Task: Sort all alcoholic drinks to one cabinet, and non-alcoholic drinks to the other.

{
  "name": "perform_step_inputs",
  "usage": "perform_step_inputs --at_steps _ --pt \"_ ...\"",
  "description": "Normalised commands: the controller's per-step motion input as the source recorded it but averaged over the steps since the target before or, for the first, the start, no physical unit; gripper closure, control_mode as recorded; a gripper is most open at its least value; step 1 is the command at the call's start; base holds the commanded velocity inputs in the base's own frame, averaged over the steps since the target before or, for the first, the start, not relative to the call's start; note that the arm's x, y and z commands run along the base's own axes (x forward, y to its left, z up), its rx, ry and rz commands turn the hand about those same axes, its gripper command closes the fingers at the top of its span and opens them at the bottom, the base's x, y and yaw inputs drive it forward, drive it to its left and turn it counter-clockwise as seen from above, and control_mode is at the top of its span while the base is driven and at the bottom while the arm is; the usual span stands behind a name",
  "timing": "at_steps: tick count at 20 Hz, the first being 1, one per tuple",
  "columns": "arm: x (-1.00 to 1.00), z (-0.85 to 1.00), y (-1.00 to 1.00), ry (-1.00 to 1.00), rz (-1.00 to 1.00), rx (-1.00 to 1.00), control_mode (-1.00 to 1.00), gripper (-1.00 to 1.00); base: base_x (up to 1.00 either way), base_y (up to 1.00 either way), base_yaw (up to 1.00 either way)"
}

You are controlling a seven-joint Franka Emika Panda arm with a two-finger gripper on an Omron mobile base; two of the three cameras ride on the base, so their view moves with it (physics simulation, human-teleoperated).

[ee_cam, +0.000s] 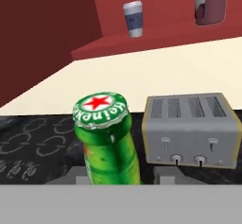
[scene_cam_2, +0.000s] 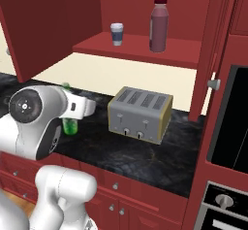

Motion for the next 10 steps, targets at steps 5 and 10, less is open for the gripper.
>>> perform_step_inputs --at_steps 5,10 --pt "-0.22 0.24 0.00 -0.04 -0.02 0.00 -1.00 1.00 0.00 0.00 0.00" --pt "-0.21 0.18 0.00 -0.02 -0.02 0.00 -1.00 1.00 0.00 0.00 0.00"
